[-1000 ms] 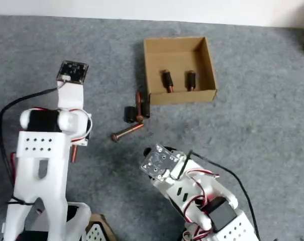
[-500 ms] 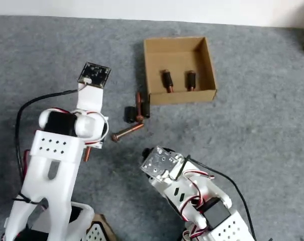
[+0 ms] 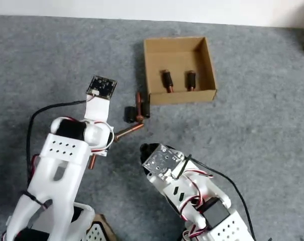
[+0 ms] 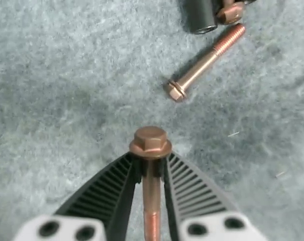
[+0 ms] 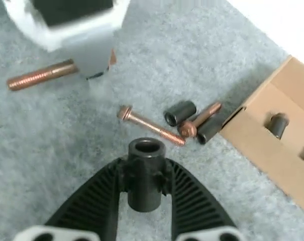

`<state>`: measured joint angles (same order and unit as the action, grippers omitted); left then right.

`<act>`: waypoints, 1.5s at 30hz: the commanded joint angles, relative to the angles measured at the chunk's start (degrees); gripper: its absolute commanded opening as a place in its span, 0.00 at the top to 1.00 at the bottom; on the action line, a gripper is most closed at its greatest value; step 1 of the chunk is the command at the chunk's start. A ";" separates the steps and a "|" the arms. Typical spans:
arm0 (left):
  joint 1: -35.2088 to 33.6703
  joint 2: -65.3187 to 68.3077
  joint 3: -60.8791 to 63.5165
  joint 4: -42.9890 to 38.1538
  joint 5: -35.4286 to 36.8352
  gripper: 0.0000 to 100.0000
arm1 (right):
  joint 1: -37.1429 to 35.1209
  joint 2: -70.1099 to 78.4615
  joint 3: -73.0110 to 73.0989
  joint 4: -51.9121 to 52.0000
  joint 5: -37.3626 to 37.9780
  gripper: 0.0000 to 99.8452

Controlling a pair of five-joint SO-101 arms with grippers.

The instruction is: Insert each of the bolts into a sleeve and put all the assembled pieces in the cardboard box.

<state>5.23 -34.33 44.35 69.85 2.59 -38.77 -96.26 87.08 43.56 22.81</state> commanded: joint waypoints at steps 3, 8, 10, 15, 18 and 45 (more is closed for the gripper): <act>0.66 -2.07 0.40 -2.99 0.53 0.99 | 3.82 -0.92 3.12 -8.92 -0.62 1.00; 0.66 -2.07 0.40 -2.90 0.53 0.99 | 5.58 -0.92 3.74 -9.45 -0.70 1.00; 0.66 -2.07 0.40 -2.90 0.53 0.99 | 5.49 -0.92 3.74 -9.45 -0.70 1.00; 0.66 -2.07 0.48 -2.81 0.35 0.99 | 5.49 -4.79 4.09 -9.27 -2.20 1.00; 0.66 -2.07 0.48 -2.90 0.26 0.99 | 5.49 -10.15 3.74 -4.18 -4.66 1.00; 8.48 -18.59 4.44 -21.36 14.86 0.99 | 1.45 -9.10 4.18 -2.33 -4.66 1.00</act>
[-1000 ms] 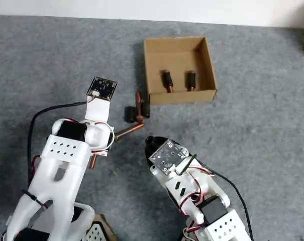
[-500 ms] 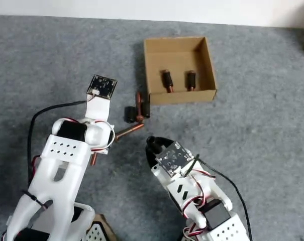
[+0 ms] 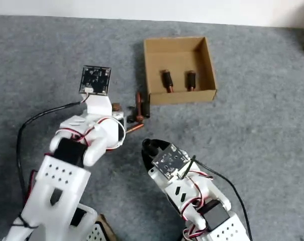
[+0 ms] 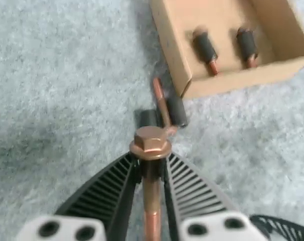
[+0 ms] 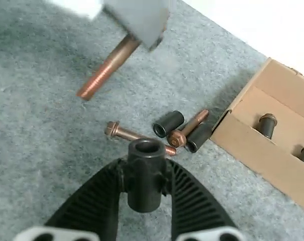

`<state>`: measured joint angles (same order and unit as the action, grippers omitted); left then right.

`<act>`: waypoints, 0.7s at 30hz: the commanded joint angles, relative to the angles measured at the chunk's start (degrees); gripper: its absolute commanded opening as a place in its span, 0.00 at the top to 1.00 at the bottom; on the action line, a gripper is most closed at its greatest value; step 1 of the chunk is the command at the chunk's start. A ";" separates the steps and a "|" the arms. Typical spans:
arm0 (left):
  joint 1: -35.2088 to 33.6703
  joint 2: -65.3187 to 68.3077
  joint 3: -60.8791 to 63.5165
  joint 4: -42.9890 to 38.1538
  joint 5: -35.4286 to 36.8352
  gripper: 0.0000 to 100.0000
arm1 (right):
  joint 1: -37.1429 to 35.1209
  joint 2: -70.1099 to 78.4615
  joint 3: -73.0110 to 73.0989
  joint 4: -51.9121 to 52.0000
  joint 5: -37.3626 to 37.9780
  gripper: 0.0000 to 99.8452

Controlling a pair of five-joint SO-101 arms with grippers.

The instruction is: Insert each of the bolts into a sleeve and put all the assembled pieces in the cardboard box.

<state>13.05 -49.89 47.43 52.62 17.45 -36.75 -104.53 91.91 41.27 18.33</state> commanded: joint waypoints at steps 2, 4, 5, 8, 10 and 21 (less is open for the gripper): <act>0.75 -3.91 3.91 -5.27 -2.02 0.99 | -0.57 -0.84 -0.66 -0.04 -0.18 1.00; 0.75 -5.41 6.11 -6.42 -0.79 0.99 | -0.57 -0.84 -0.66 -0.04 -0.18 1.00; 0.75 -6.46 7.43 -7.56 0.79 0.99 | -0.57 -0.84 -0.66 -0.04 -0.18 1.00; 0.40 -11.30 11.82 -11.25 4.92 0.99 | -0.57 -0.84 -0.57 -0.04 -0.09 1.00; 0.66 -15.78 15.87 -15.03 4.92 0.99 | -0.57 -0.84 -0.57 -0.13 -0.09 1.00; -1.89 -39.08 25.63 -22.86 16.44 0.99 | -0.57 -0.84 4.79 -6.46 1.23 1.00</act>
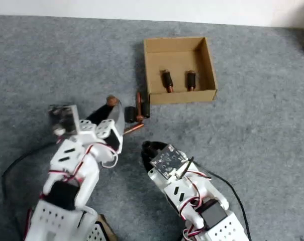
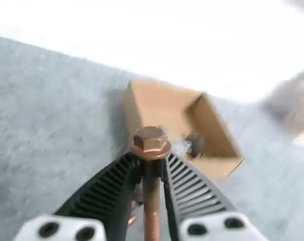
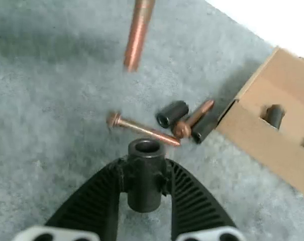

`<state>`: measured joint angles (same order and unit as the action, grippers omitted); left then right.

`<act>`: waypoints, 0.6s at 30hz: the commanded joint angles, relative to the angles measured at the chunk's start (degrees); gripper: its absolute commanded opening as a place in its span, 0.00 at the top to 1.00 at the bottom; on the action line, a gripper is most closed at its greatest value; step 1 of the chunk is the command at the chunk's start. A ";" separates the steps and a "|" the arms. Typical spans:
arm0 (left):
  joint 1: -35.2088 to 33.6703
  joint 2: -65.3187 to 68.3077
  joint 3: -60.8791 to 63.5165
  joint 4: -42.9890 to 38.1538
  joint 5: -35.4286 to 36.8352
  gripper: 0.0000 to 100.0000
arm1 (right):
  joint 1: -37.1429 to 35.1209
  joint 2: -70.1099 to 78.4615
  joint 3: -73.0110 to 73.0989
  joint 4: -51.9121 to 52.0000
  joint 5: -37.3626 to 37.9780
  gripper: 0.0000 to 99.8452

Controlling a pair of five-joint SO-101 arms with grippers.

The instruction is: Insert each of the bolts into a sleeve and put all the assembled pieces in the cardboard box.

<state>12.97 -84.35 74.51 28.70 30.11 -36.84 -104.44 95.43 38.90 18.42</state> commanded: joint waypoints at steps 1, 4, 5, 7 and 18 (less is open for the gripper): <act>-2.07 -5.23 -1.71 2.37 5.27 0.99 | -0.66 -0.92 1.98 -4.70 2.73 1.00; -2.33 -5.93 -1.45 4.40 10.46 0.99 | -0.66 -0.92 2.86 -5.05 4.13 1.00; -2.15 -5.67 -1.27 4.48 11.60 0.99 | -0.75 -0.92 2.86 -5.05 4.13 1.00; -1.80 -5.76 0.04 4.31 13.10 0.99 | -0.75 -0.92 2.86 -5.05 4.13 1.00; 9.36 -6.11 4.97 3.08 12.92 0.99 | -0.75 -0.92 2.86 -5.05 4.13 1.00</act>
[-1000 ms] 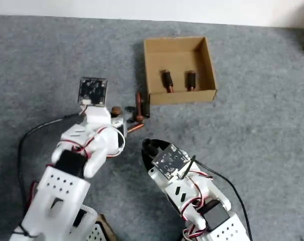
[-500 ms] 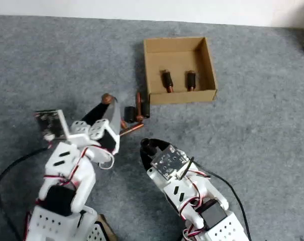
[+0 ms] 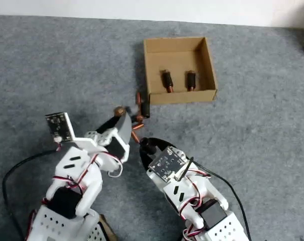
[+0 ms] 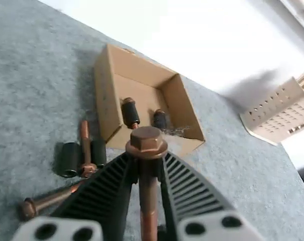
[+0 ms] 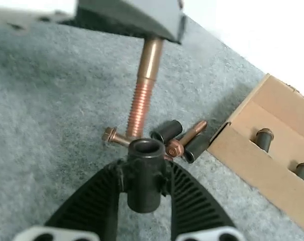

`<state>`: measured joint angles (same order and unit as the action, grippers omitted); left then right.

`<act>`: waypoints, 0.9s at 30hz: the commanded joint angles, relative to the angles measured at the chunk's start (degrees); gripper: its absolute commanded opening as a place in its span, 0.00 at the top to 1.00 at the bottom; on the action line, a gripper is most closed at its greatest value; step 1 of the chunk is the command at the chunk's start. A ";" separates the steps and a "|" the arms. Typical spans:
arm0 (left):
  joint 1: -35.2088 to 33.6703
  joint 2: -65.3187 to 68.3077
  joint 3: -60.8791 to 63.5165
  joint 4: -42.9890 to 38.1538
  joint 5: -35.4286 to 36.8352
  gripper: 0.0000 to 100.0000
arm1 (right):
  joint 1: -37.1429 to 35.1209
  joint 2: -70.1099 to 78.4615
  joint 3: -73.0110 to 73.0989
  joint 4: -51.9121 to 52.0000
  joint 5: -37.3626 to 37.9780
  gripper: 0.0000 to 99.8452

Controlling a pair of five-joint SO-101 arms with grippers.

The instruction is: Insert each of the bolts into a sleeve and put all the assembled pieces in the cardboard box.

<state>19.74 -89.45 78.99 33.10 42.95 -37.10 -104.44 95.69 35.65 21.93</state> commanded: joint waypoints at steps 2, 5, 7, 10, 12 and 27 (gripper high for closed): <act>2.51 -1.01 2.68 -5.63 -0.79 0.99 | -0.48 -0.92 2.59 -1.80 0.62 1.00; 2.51 -1.01 5.05 -11.96 -5.10 0.99 | -0.48 -0.92 2.59 -1.80 0.62 1.00; 2.77 -1.01 5.23 -12.13 -5.19 0.99 | -0.48 -0.92 2.59 -1.80 0.62 1.00; 2.77 -1.01 5.23 -12.13 -5.19 0.99 | -0.48 -0.92 2.59 -1.80 0.62 1.00; 2.77 -1.01 5.14 -12.13 -5.19 0.99 | -0.48 -0.92 2.59 -1.80 0.62 1.00; 0.22 -1.10 -3.38 -5.36 -1.58 0.99 | -0.48 -0.92 2.77 -1.80 0.88 1.00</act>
<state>21.23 -89.36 79.60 27.47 39.25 -37.27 -104.44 95.69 35.56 22.02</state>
